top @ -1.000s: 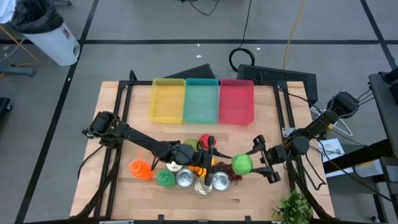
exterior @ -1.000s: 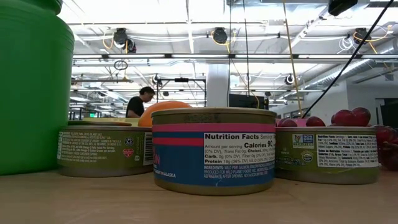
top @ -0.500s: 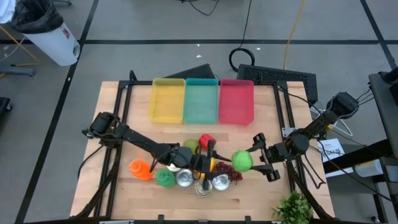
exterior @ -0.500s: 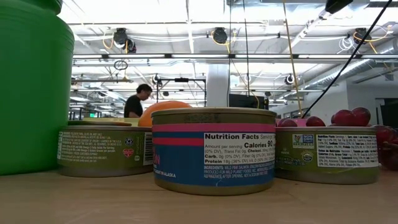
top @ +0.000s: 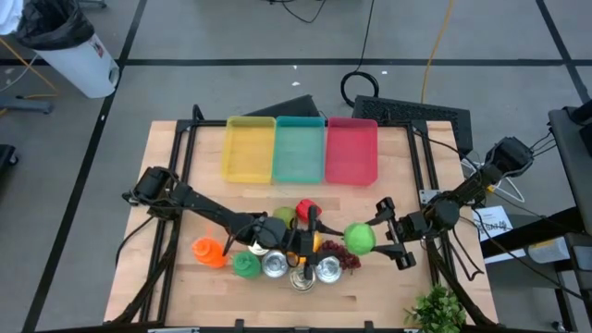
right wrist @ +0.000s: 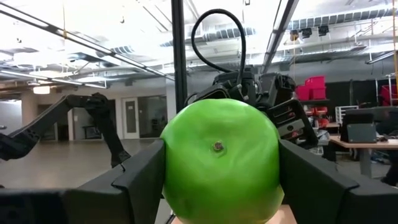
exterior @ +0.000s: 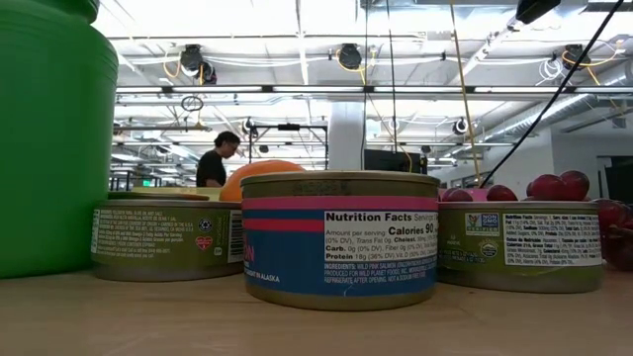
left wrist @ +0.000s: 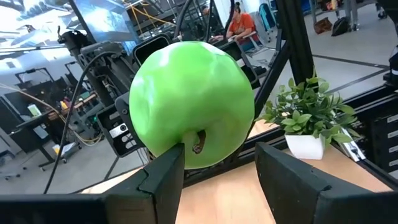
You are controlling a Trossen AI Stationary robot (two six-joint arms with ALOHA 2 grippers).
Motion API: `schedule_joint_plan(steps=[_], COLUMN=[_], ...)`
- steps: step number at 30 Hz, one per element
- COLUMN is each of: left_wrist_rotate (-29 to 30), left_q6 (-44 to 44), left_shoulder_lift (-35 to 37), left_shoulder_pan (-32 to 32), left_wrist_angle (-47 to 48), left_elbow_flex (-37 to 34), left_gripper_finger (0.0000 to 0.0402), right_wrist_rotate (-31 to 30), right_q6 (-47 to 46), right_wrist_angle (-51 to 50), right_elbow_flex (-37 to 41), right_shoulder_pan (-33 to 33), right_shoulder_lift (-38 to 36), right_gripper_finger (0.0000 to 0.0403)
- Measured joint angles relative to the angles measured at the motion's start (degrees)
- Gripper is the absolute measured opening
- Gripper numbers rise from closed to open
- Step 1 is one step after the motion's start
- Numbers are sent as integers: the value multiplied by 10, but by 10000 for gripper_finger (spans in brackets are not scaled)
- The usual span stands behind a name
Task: Pick & Place Food Item
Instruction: Put the green apple into the yellow bin
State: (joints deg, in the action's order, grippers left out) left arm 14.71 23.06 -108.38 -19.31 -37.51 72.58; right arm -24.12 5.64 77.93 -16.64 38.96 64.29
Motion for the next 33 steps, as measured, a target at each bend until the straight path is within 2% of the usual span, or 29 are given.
schedule_joint_plan(steps=[8, 18, 26, 33], left_wrist_rotate=[2, 4, 3, -54], left_q6=[35, 36, 7, -8], left_shoulder_lift=[0, 0, 0, 0], left_shoulder_pan=[0, 2, 2, 7], left_wrist_angle=[-3, -6, -18, -25], left_elbow_flex=[0, 0, 0, 0], left_gripper_finger=[195, 100, 60, 52], right_wrist_rotate=[1, 3, 0, -9], right_q6=[0, 0, 2, 1], right_wrist_angle=[-1, -6, -8, -11], right_elbow_flex=[0, 0, 0, 0], right_shoulder_pan=[0, 0, 0, 1], right_shoulder_lift=[0, 0, 0, 1], right_gripper_finger=[264, 267, 262, 262])
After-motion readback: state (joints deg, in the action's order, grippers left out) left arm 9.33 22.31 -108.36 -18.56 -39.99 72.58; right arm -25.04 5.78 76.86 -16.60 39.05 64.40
